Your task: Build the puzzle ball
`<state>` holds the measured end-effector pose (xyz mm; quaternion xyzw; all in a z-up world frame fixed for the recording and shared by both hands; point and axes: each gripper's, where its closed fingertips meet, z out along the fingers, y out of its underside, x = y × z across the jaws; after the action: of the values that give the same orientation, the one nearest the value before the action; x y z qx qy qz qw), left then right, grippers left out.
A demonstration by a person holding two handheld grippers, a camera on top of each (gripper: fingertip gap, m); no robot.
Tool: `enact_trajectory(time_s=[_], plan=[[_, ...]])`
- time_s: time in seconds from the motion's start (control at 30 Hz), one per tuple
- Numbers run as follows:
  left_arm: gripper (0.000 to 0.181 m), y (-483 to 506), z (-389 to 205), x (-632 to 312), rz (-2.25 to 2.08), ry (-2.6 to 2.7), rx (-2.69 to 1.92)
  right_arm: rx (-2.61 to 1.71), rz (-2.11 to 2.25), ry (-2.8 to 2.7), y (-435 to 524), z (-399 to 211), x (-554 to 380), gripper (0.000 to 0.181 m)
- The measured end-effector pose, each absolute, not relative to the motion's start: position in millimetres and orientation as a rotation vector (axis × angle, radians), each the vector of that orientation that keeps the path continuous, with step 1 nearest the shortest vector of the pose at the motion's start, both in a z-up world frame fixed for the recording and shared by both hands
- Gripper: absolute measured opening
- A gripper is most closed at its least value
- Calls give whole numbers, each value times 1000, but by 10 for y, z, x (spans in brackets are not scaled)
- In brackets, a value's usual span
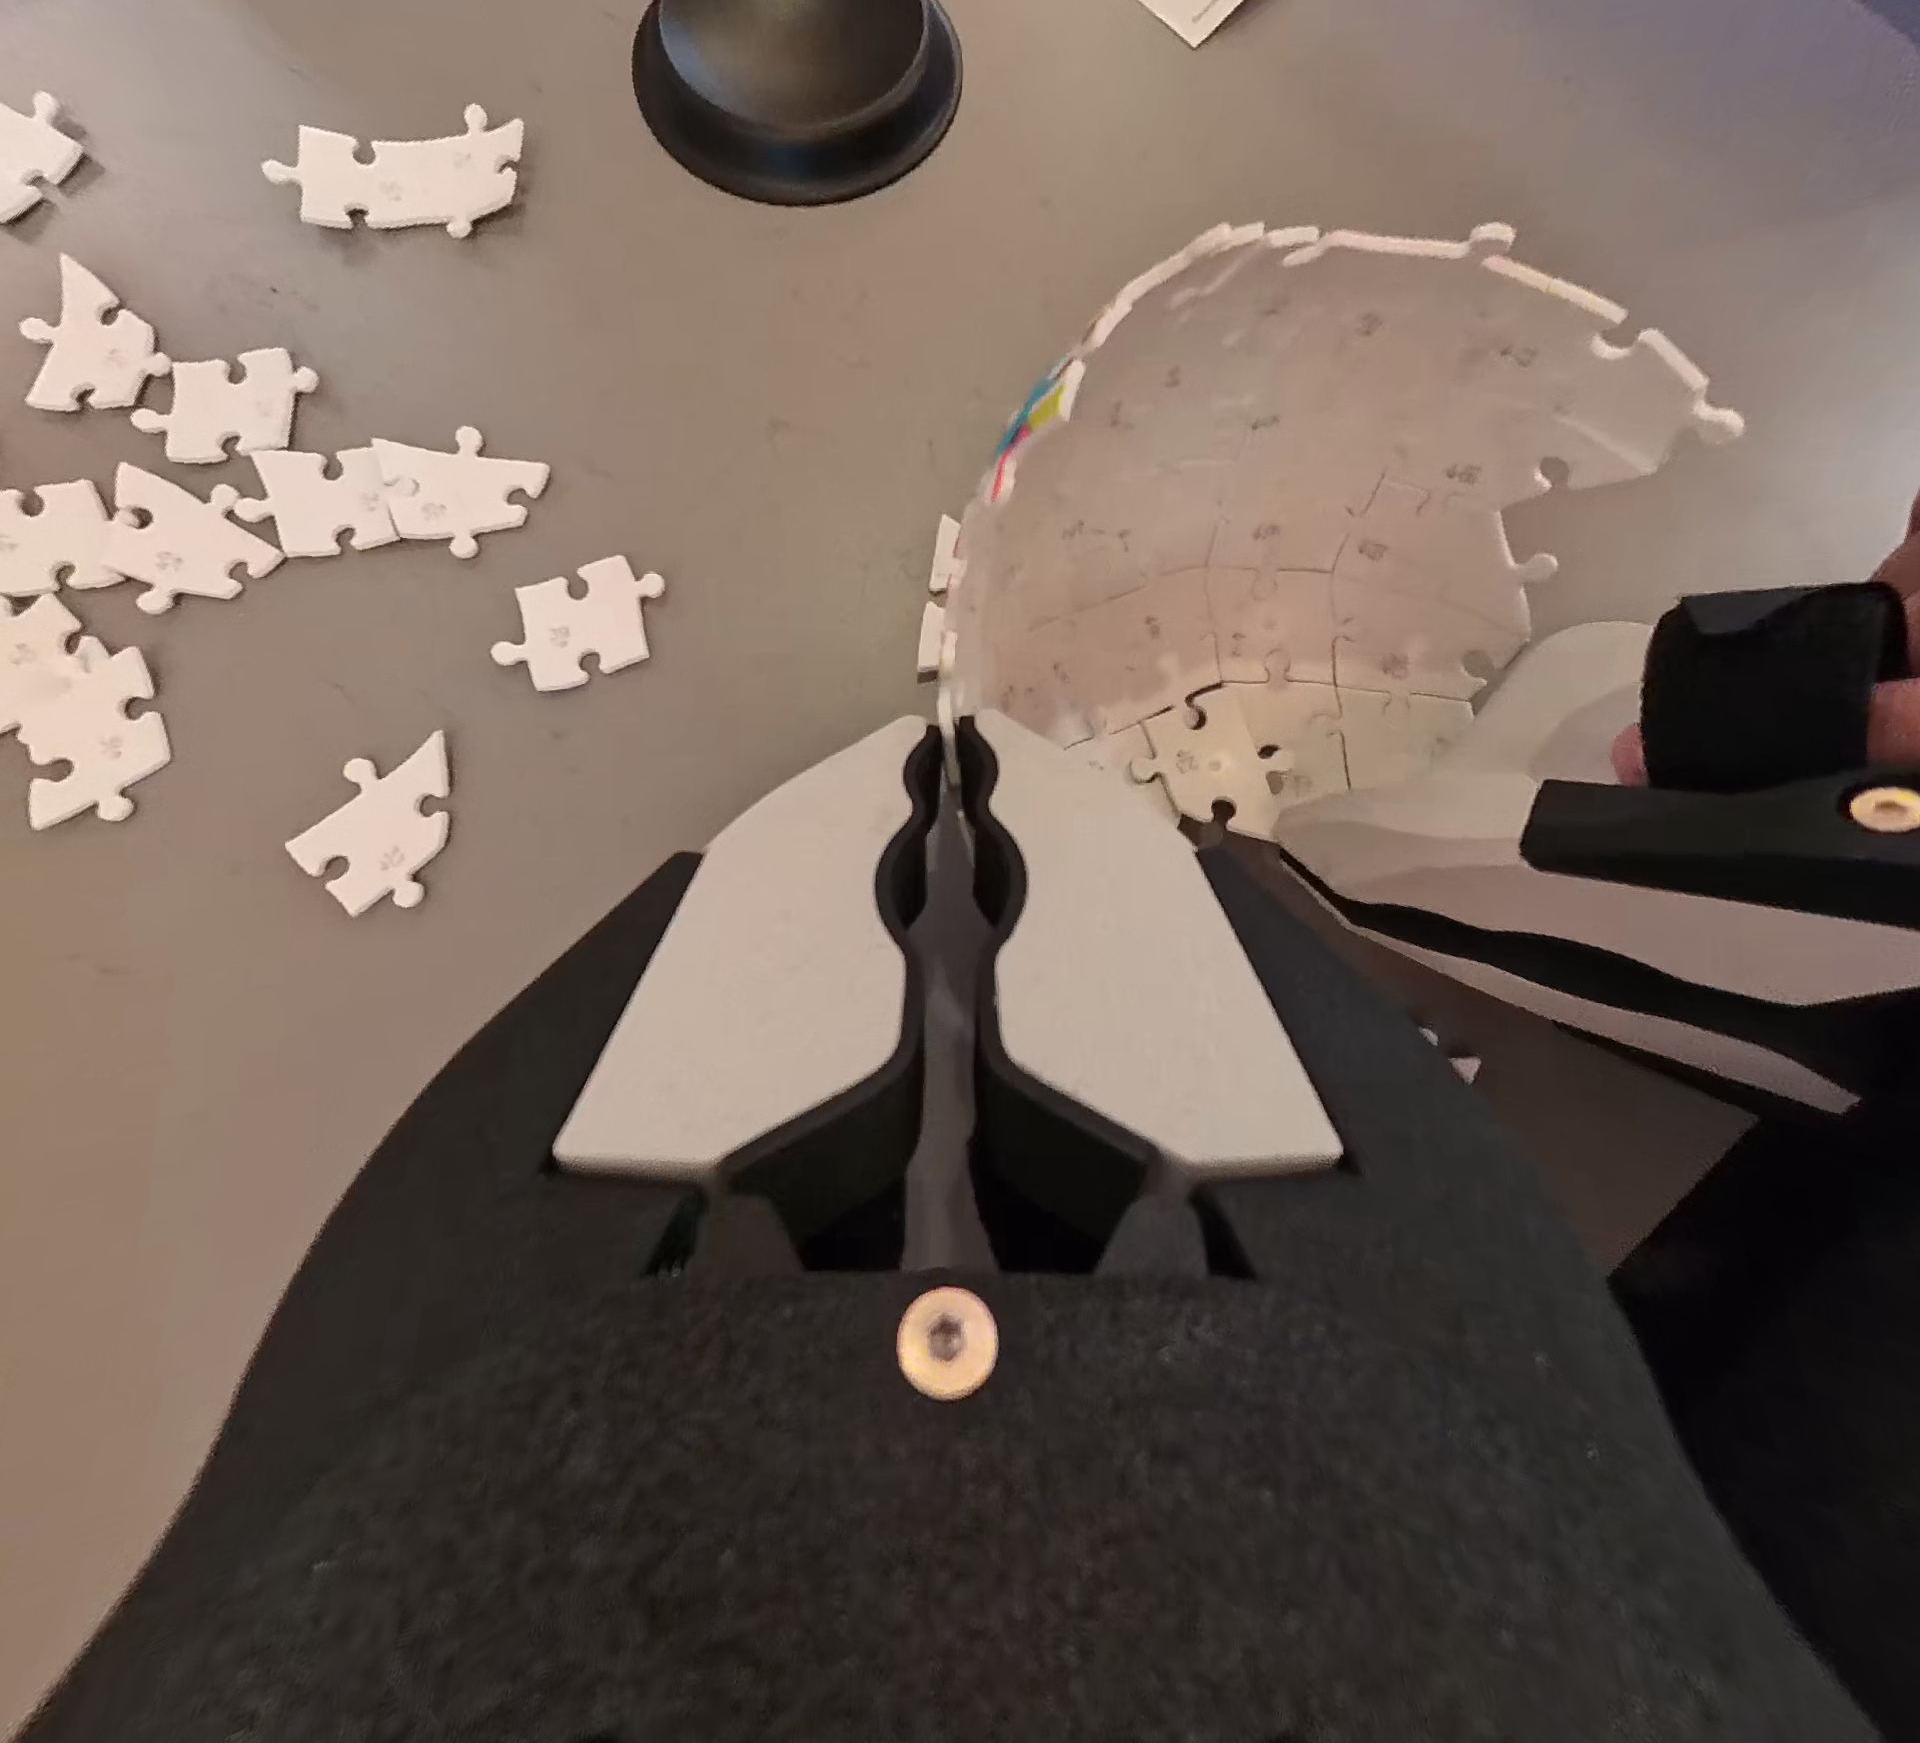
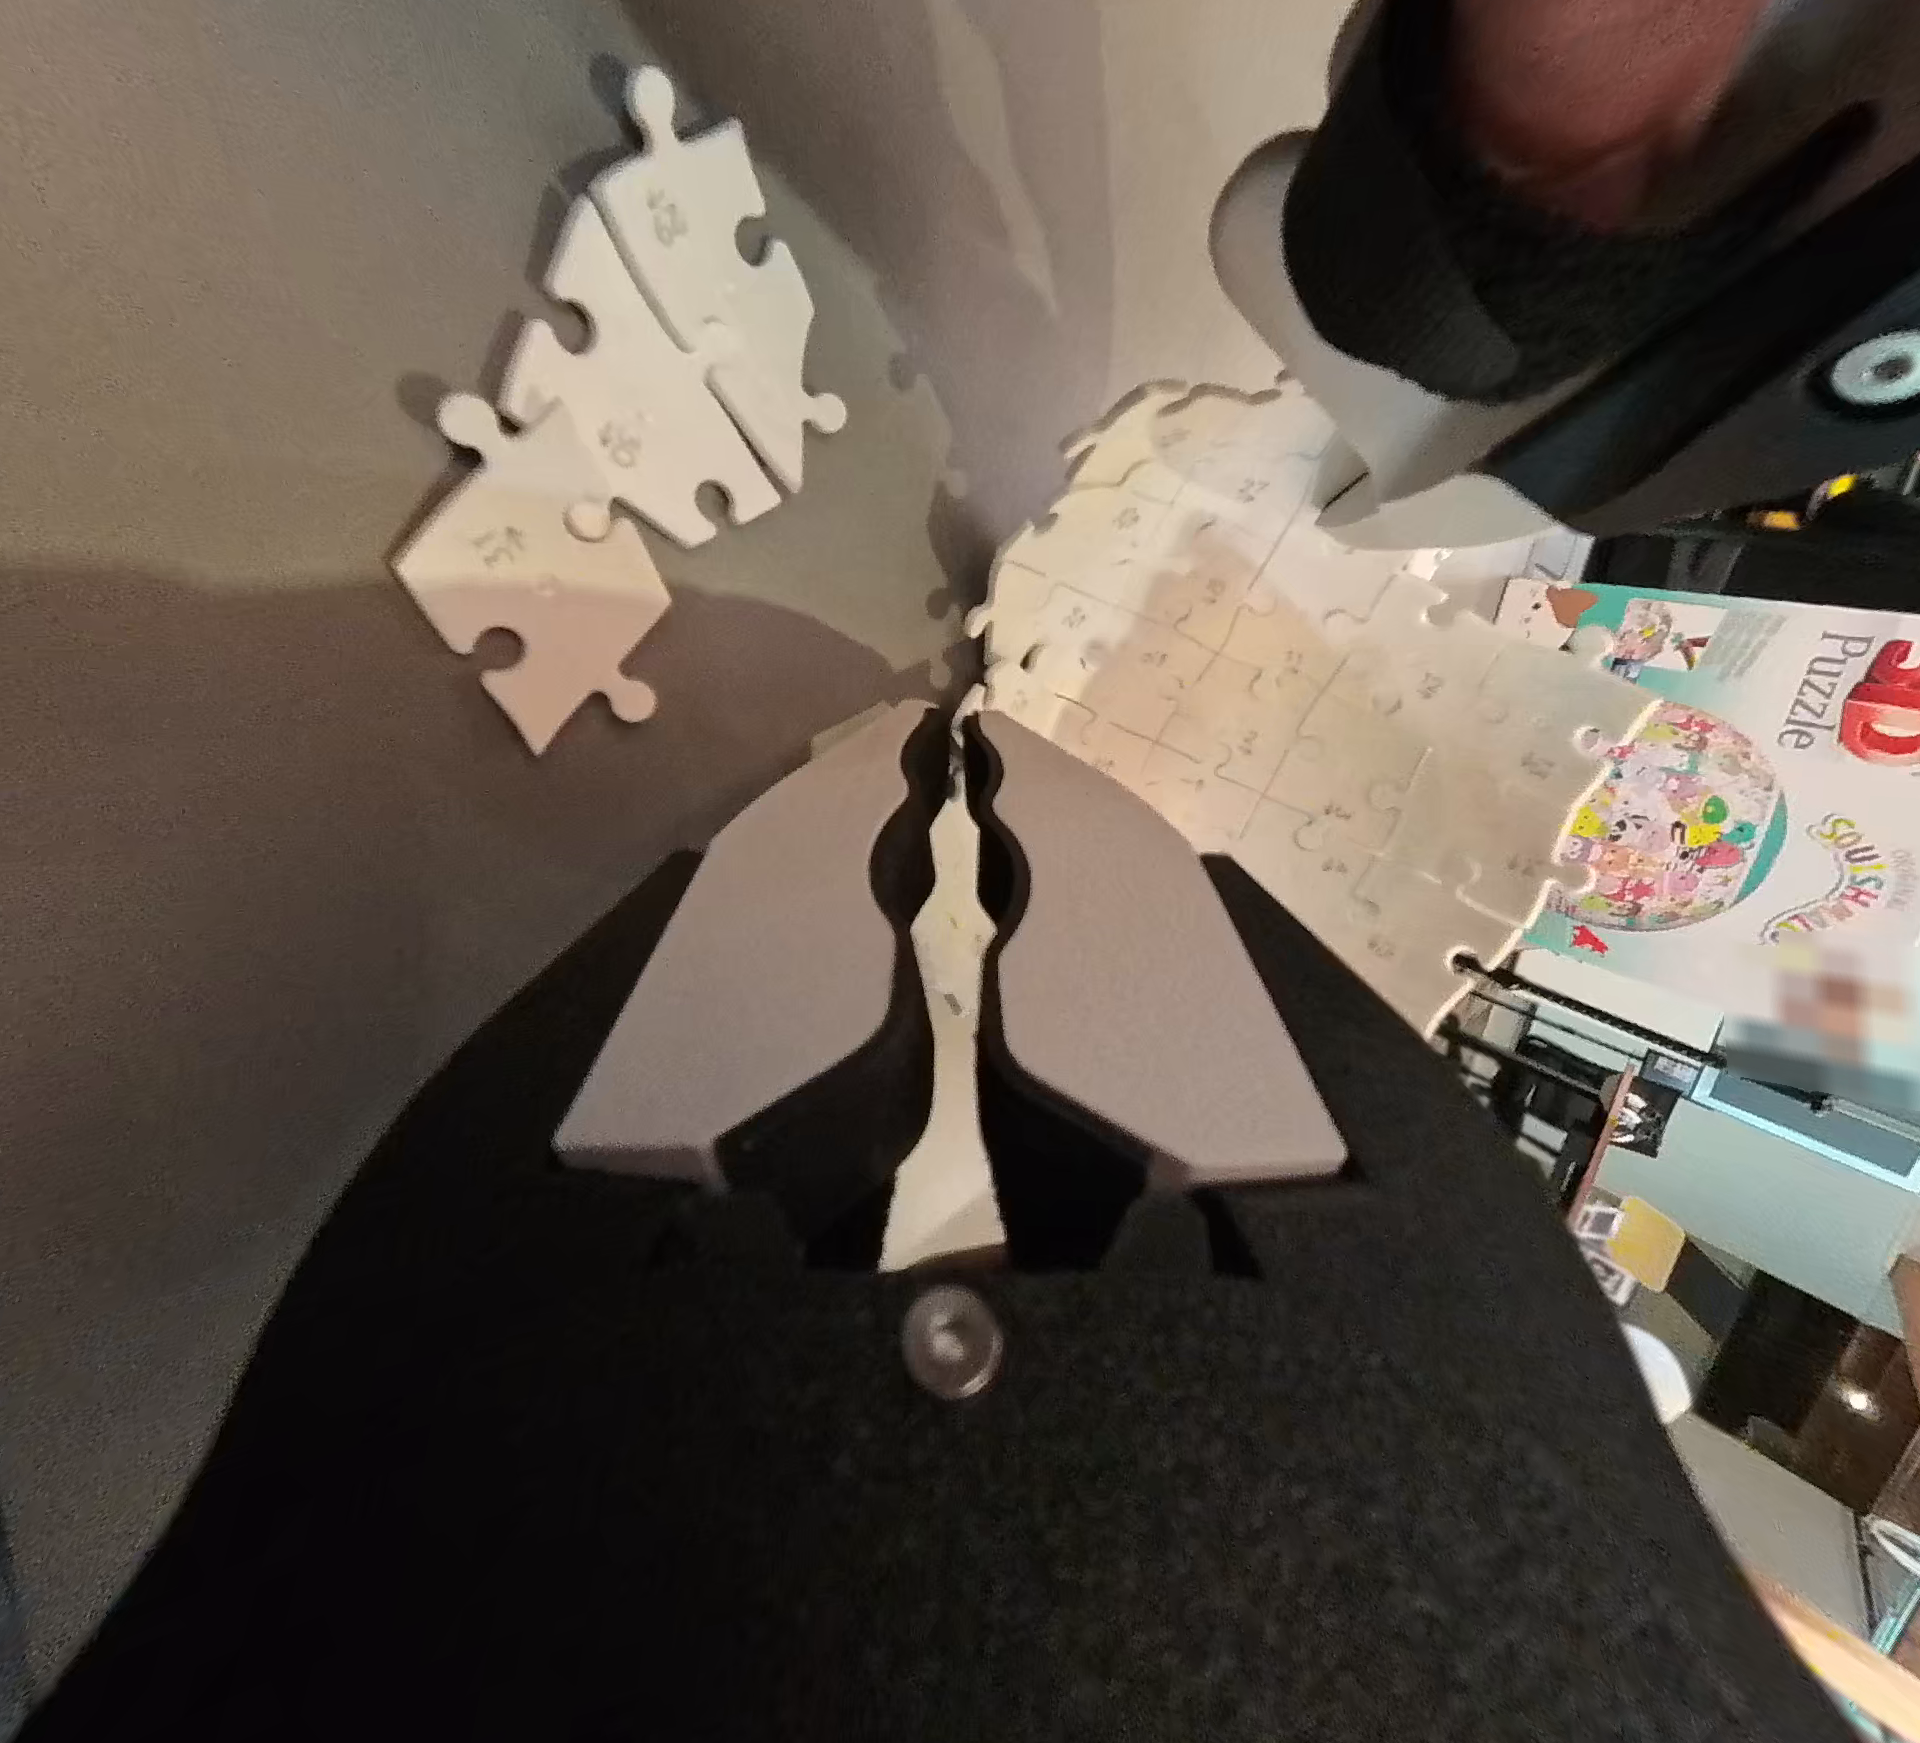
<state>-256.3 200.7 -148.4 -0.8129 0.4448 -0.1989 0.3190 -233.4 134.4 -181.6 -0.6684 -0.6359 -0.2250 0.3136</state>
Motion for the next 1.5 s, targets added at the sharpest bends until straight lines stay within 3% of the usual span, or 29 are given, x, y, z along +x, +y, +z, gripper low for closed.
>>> enact_trajectory(time_s=[0.5,0.6,1.07,1.5], plan=[[3,2011,-1488,-2558,-528,1156,-2144,-1879,-460,-1560,1328,-1755,-2290,13],[2,2003,-1468,-2544,-528,1149,-2124,-1940,-375,-1368,1396,-1594,-2281,0],[2,1957,-1498,-2572,-562,1070,-2127,-2370,-350,-1058,1488,-1825,-2267,0],[3,1972,-1600,-2640,-732,910,-2193,-2343,-314,-966,1595,-1787,-2233,0]])
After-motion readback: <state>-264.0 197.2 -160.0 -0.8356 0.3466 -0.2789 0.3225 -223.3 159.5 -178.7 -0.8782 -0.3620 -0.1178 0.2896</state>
